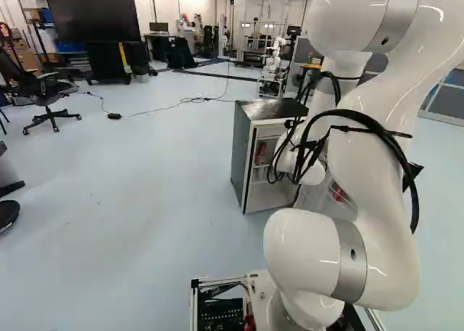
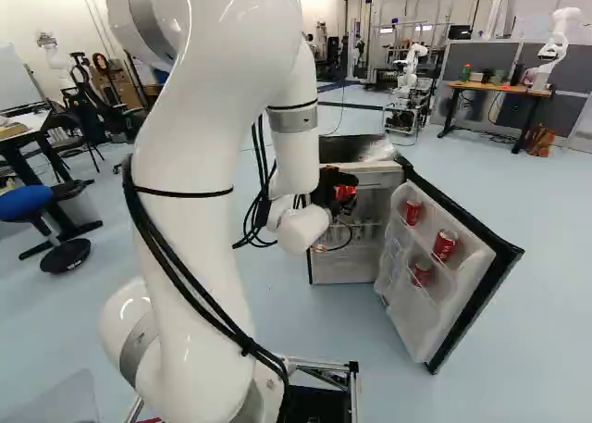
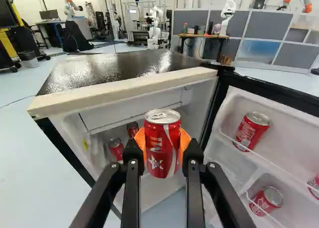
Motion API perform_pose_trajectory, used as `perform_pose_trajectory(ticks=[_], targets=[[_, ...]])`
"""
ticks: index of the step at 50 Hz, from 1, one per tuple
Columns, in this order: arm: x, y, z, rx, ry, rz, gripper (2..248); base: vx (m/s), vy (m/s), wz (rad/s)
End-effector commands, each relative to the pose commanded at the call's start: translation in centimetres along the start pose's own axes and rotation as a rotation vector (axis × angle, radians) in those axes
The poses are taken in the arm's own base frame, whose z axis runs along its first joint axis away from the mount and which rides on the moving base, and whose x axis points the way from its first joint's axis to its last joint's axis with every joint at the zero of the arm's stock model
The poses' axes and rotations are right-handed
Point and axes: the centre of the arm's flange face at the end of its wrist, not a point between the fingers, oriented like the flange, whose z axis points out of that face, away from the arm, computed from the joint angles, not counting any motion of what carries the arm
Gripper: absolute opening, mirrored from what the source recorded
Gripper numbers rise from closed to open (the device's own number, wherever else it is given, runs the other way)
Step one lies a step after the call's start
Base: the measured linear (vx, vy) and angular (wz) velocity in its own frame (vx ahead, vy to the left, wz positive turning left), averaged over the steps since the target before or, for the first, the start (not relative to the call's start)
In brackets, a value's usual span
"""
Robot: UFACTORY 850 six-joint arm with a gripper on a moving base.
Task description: Grab a drink from the fridge
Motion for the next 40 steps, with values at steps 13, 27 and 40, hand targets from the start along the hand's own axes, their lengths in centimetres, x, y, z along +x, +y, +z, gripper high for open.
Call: perform_pose_trajectory(ticks=[13, 27, 40], targets=[[1.3, 0.0, -0.3, 0.001, 0.03, -0.001, 88, 0.0, 0.0, 0.0], [2.7, -0.2, -0.4, 0.004, 0.064, -0.002, 88, 0.0, 0.0, 0.0], [4.1, -0.6, 0.0, 0.015, 0.099, -0.005, 88, 0.0, 0.0, 0.0]])
